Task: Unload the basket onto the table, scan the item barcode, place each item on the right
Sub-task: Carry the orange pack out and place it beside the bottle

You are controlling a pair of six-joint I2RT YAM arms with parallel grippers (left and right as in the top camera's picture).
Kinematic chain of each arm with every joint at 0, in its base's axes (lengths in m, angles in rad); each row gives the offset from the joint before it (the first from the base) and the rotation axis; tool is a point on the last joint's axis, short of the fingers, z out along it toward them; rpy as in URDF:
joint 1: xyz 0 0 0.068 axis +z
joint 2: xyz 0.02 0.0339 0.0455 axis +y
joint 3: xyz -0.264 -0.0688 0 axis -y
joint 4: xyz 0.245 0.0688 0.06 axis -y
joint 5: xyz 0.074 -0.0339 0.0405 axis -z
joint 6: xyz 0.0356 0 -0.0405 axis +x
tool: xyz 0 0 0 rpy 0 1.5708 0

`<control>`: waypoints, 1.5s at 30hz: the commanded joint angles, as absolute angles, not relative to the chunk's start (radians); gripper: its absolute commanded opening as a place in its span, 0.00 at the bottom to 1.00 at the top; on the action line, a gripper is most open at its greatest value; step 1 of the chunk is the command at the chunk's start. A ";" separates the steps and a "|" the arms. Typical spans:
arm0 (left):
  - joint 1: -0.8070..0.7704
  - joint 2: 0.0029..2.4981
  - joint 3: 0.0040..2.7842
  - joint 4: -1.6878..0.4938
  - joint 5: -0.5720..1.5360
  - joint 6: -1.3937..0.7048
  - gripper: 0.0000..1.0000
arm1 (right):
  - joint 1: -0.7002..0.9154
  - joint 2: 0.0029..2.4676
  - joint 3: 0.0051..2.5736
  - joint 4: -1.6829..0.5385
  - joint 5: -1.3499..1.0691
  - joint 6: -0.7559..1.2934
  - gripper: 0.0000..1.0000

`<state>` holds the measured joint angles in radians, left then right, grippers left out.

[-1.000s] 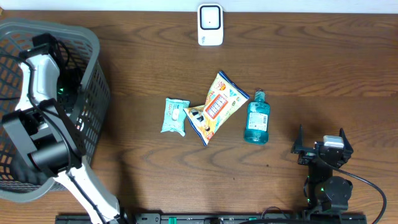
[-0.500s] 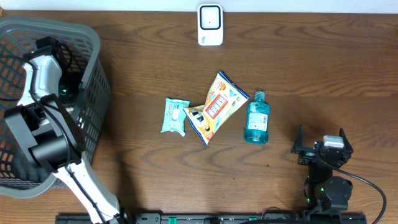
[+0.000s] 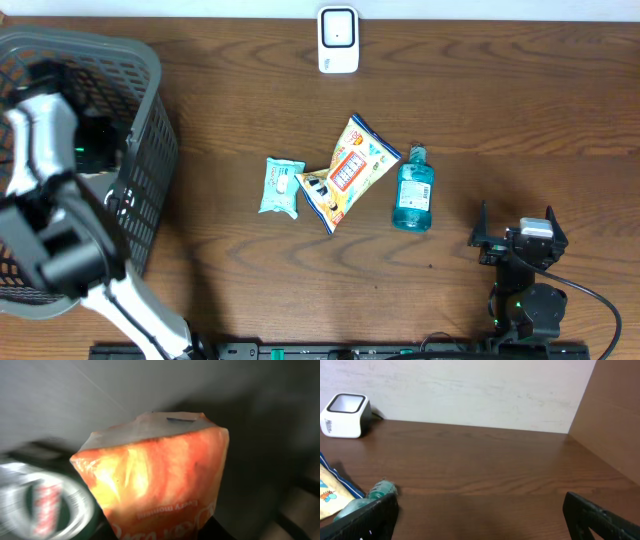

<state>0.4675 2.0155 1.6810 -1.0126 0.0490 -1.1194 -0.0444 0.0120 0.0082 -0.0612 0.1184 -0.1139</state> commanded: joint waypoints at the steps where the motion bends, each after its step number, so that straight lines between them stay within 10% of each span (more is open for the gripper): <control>1: 0.495 1.768 1.696 -1.031 0.043 -1.046 0.28 | -0.045 0.006 0.006 -0.063 0.113 -0.121 0.99; 8: 0.395 1.382 1.695 -1.089 0.080 -1.006 0.28 | -0.045 0.006 0.006 -0.063 0.113 -0.121 0.99; 16: -0.152 1.216 1.667 -1.118 -0.072 -0.958 0.28 | -0.045 0.006 0.006 -0.063 0.113 -0.121 0.99; 26: -0.686 1.530 1.483 -0.984 -0.174 -0.958 0.28 | -0.045 0.006 0.006 -0.063 0.113 -0.121 0.99; 45: -0.925 1.943 1.481 -0.832 -0.133 -0.690 0.33 | -0.045 0.006 0.006 -0.063 0.113 -0.121 0.99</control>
